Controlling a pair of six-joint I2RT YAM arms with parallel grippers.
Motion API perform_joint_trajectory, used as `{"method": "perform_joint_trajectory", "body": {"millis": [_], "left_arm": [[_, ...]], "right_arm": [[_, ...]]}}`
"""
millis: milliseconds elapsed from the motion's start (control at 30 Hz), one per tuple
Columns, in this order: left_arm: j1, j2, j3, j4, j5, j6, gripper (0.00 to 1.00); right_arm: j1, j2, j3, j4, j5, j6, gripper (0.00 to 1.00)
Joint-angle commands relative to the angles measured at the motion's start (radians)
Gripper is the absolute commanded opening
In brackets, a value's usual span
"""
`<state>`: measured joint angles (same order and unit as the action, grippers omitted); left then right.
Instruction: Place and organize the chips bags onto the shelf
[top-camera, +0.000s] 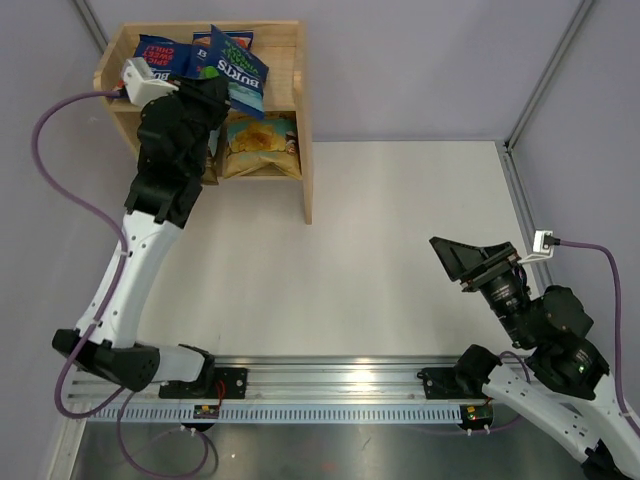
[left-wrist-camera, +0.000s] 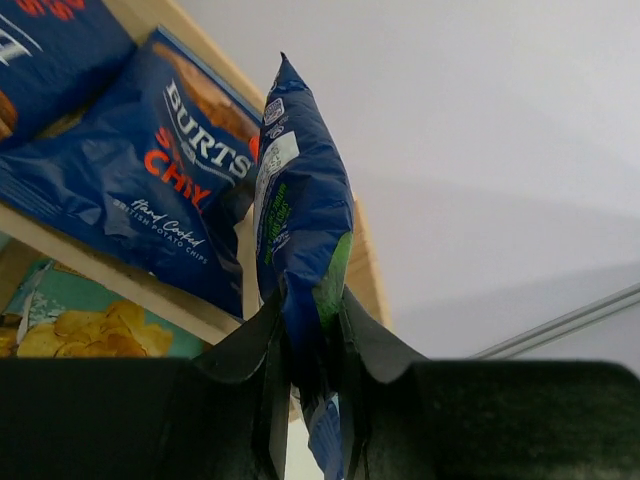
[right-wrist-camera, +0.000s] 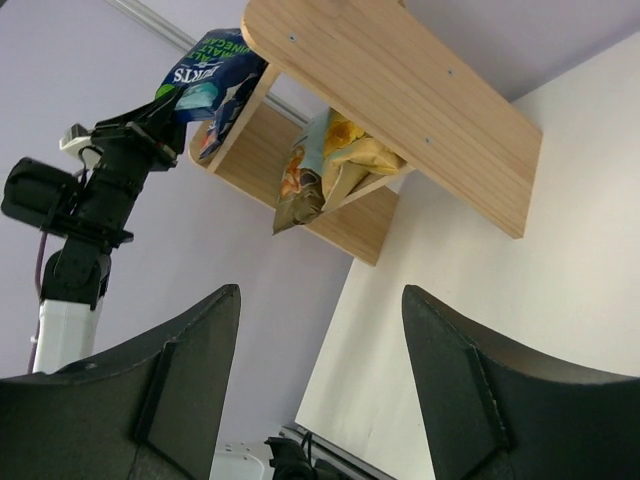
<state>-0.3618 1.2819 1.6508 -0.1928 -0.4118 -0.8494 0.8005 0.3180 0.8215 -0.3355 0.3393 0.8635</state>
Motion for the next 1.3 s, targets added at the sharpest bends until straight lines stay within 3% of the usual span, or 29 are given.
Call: {"method": "perform_joint_trajectory", "body": {"millis": [0,233,533,767,833,1000,1200,1233,1267], "left_arm": [[0.04,0.063,0.105,0.121,0.162,-0.02,0.0],[0.053,0.186,0.164,0.13,0.162,-0.027,0.0],[0.049,0.289,0.207,0.039,0.153,-0.177,0.0],[-0.008,0.327,0.256,-0.019,0.176,-0.149,0.05],[-0.023,0.321,0.231,-0.016,0.159,-0.132,0.11],[-0.031,0.293,0.21,-0.059,0.165,-0.12,0.11],[-0.008,0.327,0.297,-0.161,0.238,-0.103,0.11],[0.007,0.338,0.341,-0.181,0.257,-0.103,0.12],[0.012,0.349,0.365,-0.227,0.283,-0.099,0.2]], "right_arm": [[0.008,-0.031,0.028,-0.054,0.067,-0.023,0.73],[0.008,-0.066,0.008,-0.05,0.076,-0.031,0.74],[0.008,-0.074,0.011,-0.056,0.072,-0.029,0.75],[0.008,-0.073,-0.004,-0.046,0.076,-0.026,0.75],[0.008,-0.065,-0.002,-0.04,0.067,-0.021,0.75],[0.008,-0.062,0.004,-0.042,0.055,-0.018,0.75],[0.008,-0.057,0.002,-0.031,0.05,-0.011,0.75],[0.008,-0.057,0.002,-0.031,0.046,-0.011,0.75],[0.008,-0.057,0.002,-0.031,0.044,-0.012,0.75]]}}
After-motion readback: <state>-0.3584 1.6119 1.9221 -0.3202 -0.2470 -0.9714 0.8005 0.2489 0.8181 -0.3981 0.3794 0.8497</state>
